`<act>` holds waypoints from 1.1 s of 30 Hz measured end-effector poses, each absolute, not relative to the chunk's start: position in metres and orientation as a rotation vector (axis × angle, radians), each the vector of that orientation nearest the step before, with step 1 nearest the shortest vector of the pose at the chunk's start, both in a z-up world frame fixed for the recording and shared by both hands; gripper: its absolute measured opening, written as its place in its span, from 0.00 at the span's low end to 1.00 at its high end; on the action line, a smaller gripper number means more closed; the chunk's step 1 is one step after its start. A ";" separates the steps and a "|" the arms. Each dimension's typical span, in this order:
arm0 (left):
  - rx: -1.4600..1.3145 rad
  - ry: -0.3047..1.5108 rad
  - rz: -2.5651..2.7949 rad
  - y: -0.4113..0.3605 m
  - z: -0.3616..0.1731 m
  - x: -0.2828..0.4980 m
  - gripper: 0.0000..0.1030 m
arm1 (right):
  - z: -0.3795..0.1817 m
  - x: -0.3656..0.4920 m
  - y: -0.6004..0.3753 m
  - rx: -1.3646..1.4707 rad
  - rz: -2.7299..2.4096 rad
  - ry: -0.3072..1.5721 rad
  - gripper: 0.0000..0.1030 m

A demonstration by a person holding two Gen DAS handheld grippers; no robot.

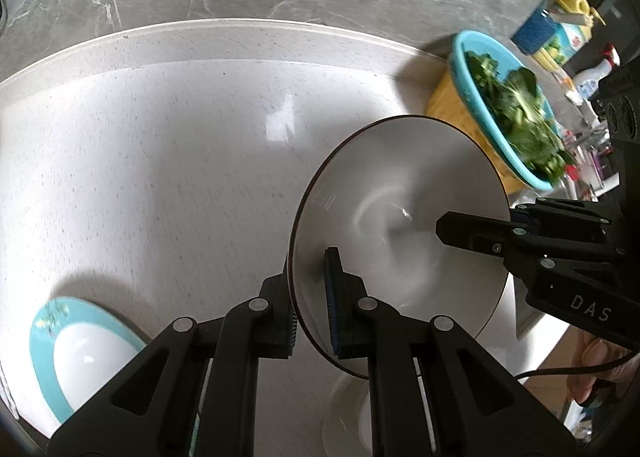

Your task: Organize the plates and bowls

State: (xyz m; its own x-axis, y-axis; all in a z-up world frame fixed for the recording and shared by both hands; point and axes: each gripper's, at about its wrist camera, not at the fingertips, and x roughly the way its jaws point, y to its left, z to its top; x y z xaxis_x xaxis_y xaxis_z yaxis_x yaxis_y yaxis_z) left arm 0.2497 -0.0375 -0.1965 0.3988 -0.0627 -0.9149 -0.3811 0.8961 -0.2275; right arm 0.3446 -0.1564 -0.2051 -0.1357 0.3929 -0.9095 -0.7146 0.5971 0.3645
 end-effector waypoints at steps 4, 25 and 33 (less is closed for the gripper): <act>-0.441 1.163 0.185 -0.056 -0.194 0.230 0.10 | -0.199 0.331 -0.171 -0.297 0.980 1.415 0.16; -0.417 1.279 0.137 -0.130 -0.212 0.153 0.10 | -0.202 0.264 -0.235 -0.321 0.960 1.501 0.16; -0.391 1.299 0.143 -0.144 -0.219 0.151 0.10 | -0.210 0.254 -0.243 -0.325 0.946 1.519 0.16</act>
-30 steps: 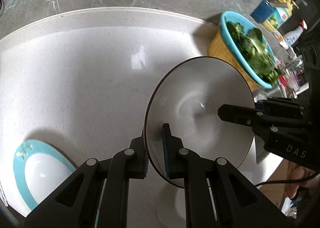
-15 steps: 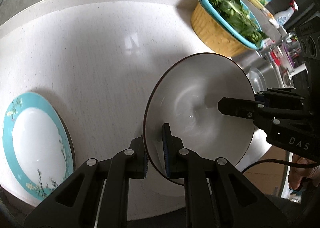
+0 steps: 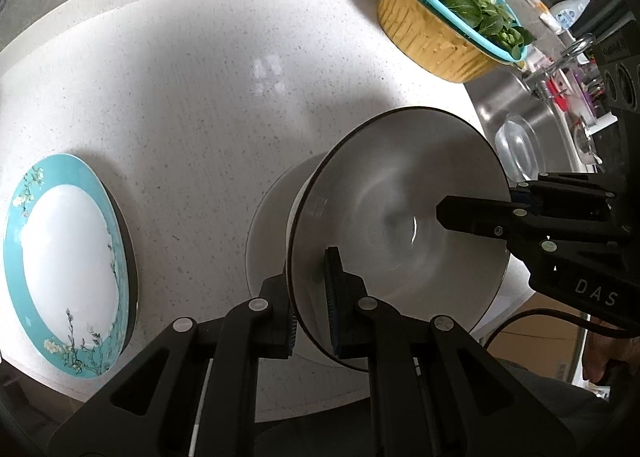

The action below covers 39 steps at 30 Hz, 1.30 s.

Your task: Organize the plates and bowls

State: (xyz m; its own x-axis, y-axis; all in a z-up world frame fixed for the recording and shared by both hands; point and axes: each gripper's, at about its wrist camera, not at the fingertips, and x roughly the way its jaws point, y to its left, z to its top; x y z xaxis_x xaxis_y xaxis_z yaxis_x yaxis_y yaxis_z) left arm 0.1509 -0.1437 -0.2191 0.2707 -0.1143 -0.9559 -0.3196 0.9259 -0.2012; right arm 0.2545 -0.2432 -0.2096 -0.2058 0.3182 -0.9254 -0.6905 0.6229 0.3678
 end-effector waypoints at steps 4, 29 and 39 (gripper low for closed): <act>-0.380 1.312 0.138 -0.145 -0.221 0.156 0.10 | -0.211 0.253 -0.245 -0.327 0.944 1.522 0.15; -0.361 1.374 0.106 -0.150 -0.254 0.178 0.10 | -0.235 0.248 -0.242 -0.408 0.901 1.556 0.15; -0.335 1.352 0.130 -0.152 -0.256 0.182 0.11 | -0.234 0.244 -0.239 -0.460 0.891 1.524 0.14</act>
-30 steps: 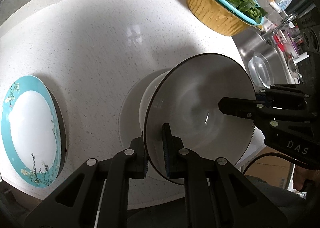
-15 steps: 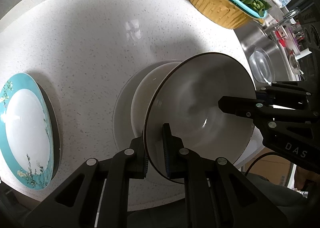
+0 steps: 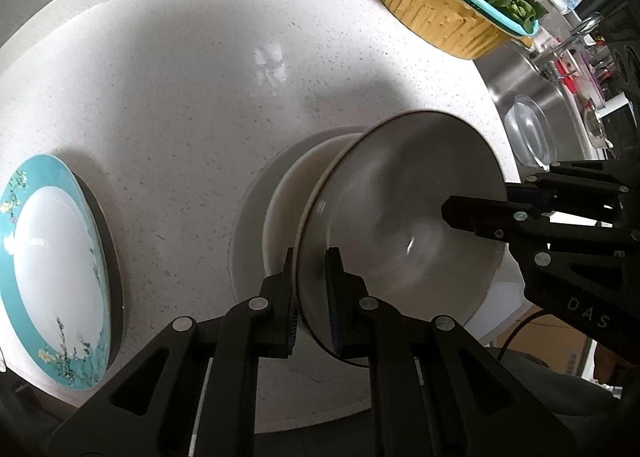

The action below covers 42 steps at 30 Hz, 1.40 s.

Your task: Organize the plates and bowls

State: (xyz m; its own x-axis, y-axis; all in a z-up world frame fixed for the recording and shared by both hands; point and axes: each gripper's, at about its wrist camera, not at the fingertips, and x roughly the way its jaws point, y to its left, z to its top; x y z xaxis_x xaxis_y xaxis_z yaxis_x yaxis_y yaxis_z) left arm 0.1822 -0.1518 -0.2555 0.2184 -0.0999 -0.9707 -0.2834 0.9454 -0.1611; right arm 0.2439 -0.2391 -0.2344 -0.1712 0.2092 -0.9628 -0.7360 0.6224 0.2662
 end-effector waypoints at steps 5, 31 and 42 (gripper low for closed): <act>-0.343 1.338 0.135 -0.149 -0.256 0.182 0.11 | -0.234 0.244 -0.240 -0.460 0.883 1.516 0.14; -0.399 1.291 0.069 -0.152 -0.256 0.182 0.55 | -0.236 0.243 -0.238 -0.468 0.881 1.528 0.19; -0.419 1.273 0.046 -0.149 -0.256 0.180 0.63 | -0.243 0.243 -0.243 -0.423 0.894 1.573 0.20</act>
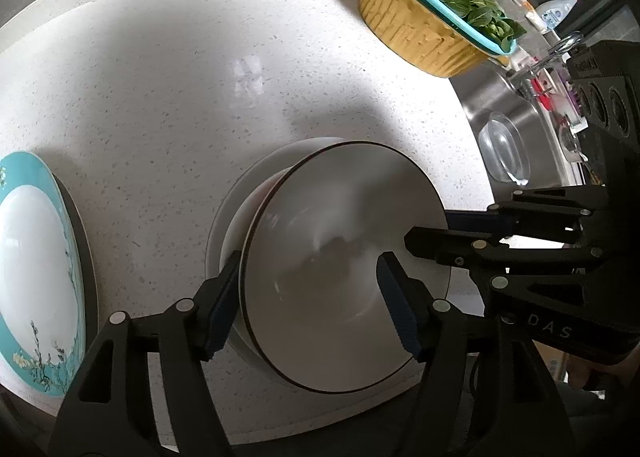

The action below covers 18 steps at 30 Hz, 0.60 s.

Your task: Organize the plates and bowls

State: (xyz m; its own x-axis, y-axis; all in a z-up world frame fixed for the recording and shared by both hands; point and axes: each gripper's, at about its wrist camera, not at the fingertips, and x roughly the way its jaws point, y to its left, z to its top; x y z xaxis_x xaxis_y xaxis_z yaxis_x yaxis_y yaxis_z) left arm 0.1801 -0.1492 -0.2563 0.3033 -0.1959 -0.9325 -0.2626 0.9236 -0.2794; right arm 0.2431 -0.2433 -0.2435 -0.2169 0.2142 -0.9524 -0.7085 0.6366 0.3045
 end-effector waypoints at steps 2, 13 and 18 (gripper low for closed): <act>-0.422 1.273 0.045 -0.149 -0.257 0.180 0.63 | -0.243 0.243 -0.242 -0.418 0.906 1.573 0.14; -0.408 1.280 0.047 -0.150 -0.252 0.181 0.70 | -0.238 0.244 -0.246 -0.391 0.929 1.564 0.09; -0.406 1.289 0.047 -0.151 -0.251 0.182 0.72 | -0.236 0.245 -0.247 -0.386 0.931 1.561 0.08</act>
State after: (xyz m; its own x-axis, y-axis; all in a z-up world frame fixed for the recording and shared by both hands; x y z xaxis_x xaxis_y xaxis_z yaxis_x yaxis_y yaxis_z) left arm 0.1825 -0.1506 -0.2505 0.2879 -0.1902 -0.9386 -0.2581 0.9284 -0.2673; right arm 0.2448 -0.2472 -0.2359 -0.2277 0.2565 -0.9394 -0.7047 0.6223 0.3407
